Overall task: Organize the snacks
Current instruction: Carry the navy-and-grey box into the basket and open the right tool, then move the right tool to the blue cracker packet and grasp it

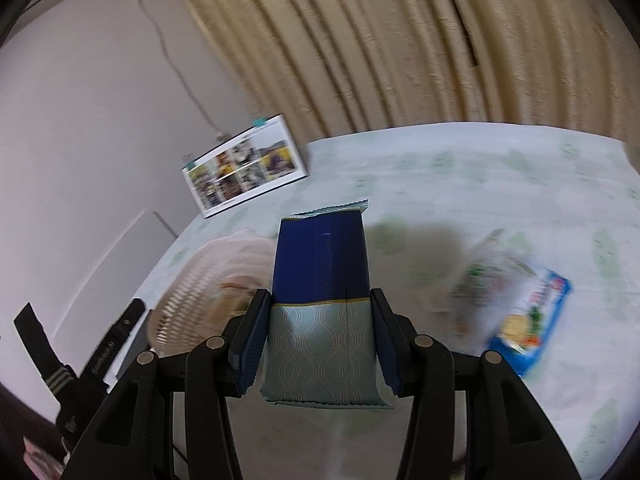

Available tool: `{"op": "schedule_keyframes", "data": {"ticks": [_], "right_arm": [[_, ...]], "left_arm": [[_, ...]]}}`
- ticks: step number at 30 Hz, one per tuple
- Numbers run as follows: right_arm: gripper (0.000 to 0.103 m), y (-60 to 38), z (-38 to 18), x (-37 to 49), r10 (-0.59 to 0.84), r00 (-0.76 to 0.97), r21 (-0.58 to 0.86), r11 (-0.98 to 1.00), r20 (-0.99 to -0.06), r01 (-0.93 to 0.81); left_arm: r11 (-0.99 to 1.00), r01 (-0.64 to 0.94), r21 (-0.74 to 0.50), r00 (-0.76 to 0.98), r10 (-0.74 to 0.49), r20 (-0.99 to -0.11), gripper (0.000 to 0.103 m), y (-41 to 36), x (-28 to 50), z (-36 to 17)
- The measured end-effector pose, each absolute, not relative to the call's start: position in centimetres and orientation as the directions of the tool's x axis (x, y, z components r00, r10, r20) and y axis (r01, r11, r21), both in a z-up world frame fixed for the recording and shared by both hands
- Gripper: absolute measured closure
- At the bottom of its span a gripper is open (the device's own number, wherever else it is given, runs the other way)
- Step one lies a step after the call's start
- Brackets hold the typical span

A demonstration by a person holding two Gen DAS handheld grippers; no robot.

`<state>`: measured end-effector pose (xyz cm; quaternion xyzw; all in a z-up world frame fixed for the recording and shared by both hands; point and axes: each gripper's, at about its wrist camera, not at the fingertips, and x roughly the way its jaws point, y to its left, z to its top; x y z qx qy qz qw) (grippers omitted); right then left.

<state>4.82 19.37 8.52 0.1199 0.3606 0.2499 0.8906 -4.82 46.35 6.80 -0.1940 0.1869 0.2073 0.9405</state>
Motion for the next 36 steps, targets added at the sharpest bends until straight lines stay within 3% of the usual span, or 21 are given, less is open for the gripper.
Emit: {"op": "schedule_keyframes", "data": {"ticks": [13,17,19,36], "right_arm": [[0.057,27.8,8.2,5.4,0.598,0.537,0.387,0.798,-0.595,-0.461],[0.050,28.9,7.4,6.2,0.627,0.511,0.434,0.778,-0.588,-0.455],[0.043,29.0,7.1,6.5,0.645,0.498,0.457,0.764,-0.580,-0.456],[0.043,24.7,7.5,5.3,0.585,0.555,0.411,0.811,-0.591,-0.417]], "left_arm": [[0.809,-0.504,-0.303,0.834,0.365,-0.413,0.040,47.2,-5.3,5.9],[0.798,-0.511,-0.319,0.831,0.365,-0.420,0.040,47.7,-5.3,5.6],[0.798,-0.510,-0.320,0.830,0.359,-0.426,0.040,47.7,-5.3,5.5],[0.810,-0.500,-0.307,0.832,0.350,-0.431,0.040,47.3,-5.1,5.4]]}}
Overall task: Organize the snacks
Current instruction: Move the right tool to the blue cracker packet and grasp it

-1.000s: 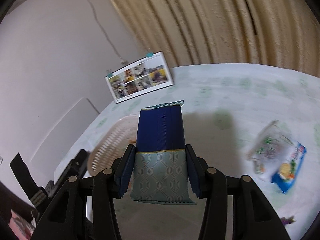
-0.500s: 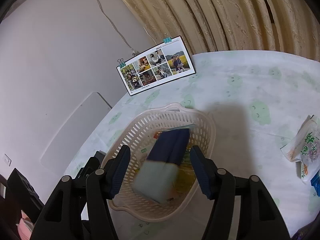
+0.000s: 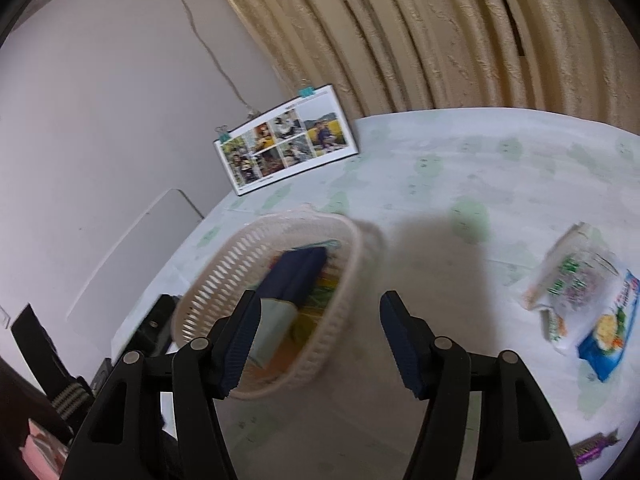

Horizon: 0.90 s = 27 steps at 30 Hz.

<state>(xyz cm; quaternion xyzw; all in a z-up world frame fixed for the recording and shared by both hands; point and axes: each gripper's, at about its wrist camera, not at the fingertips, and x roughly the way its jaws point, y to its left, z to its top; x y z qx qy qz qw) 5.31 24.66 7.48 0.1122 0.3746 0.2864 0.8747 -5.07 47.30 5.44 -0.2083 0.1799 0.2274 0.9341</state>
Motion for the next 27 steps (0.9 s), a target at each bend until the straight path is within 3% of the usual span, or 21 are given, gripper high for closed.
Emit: {"op": "schedule_keyframes", "data": {"ticks": [27], "right_arm": [[0.044,11.3,1.4,6.5,0.404,0.573,0.392,0.907,-0.713,-0.152]], "left_arm": [[0.861,-0.431,-0.270,0.859,0.300,-0.415,0.039,44.3,-4.6,6.8]]}}
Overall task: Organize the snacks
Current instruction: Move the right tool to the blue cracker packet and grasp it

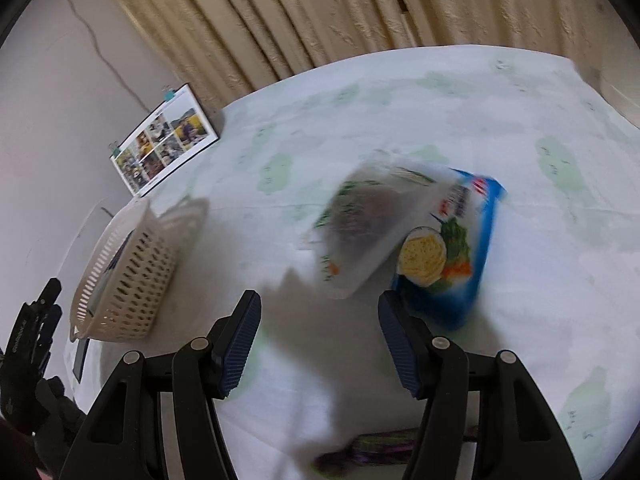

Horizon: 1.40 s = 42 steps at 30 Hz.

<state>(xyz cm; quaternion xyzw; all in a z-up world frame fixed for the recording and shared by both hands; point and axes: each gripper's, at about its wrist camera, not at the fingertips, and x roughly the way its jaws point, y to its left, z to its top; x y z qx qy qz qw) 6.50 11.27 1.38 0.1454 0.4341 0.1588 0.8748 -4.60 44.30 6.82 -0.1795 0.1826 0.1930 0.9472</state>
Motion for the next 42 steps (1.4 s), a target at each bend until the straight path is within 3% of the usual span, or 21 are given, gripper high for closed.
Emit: {"op": "schedule_keyframes", "data": {"ticks": [12,19,29,40,42], "right_arm": [[0.044,6.2,1.4,6.1,0.343,0.620,0.392,0.918,-0.705,-0.062],[0.044,4.1,2.6,5.5,0.305,0.663,0.360,0.931,-0.684,-0.057],[0.038,2.8,3.1,8.6,0.189,0.711,0.227,0.973,-0.677,-0.043],[0.037,4.8,1.2,11.0,0.239,0.624,0.148,0.969,-0.744,-0.195],[0.041,4.9,0.9,11.2,0.222,0.611,0.135,0.973,-0.759,-0.187]], "left_arm": [[0.909,-0.345,-0.233,0.879,0.226,-0.420,0.036,41.2,-3.7,7.7],[0.957,-0.228,-0.177,0.895,0.135,-0.426,0.028,37.6,-3.1,8.5],[0.985,-0.071,-0.154,0.884,-0.010,-0.467,0.025,32.8,-1.9,8.9],[0.994,0.048,-0.098,0.843,-0.093,-0.530,0.025,28.0,0.4,7.8],[0.994,0.071,-0.085,0.834,-0.106,-0.542,0.025,27.1,1.0,7.6]]}}
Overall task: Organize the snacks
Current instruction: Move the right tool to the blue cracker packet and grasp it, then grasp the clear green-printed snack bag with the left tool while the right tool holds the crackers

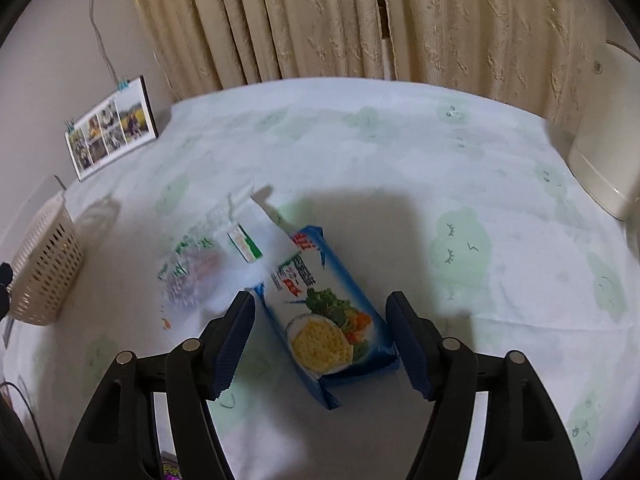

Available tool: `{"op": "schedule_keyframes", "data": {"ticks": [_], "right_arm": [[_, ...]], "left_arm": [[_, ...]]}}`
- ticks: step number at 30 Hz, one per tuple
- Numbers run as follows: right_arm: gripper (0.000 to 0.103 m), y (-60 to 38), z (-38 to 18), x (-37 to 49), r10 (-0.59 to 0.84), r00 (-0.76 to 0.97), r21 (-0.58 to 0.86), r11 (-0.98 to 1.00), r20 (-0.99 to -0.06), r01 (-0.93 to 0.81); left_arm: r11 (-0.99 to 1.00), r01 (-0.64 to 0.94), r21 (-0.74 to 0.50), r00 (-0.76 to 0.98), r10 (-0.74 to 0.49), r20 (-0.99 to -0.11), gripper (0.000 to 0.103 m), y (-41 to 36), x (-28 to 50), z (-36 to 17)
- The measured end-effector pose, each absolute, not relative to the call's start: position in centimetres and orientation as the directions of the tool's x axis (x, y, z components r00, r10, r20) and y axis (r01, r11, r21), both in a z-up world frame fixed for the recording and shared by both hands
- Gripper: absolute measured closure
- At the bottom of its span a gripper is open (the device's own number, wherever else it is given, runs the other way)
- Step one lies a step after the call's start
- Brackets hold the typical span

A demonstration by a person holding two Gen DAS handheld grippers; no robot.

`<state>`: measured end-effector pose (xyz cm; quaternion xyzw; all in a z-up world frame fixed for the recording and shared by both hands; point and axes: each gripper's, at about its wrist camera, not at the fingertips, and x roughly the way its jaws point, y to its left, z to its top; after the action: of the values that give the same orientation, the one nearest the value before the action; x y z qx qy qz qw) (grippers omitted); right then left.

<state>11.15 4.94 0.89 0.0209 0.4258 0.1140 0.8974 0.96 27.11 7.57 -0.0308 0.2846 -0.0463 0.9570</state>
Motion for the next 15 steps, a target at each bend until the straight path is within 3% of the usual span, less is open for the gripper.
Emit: {"op": "schedule_keyframes", "data": {"ticks": [6,15], "right_arm": [[0.052,4.2,0.7,11.0,0.220,0.619,0.152,0.975,-0.754,-0.162],[0.054,2.3,0.9,11.1,0.131,0.643,0.146,0.989,-0.755,-0.030]], "left_arm": [[0.989,0.119,-0.084,0.798,-0.146,-0.584,0.025,25.4,3.1,6.6],[0.978,0.184,-0.094,0.739,-0.201,-0.643,0.025,23.1,6.4,5.1]]}}
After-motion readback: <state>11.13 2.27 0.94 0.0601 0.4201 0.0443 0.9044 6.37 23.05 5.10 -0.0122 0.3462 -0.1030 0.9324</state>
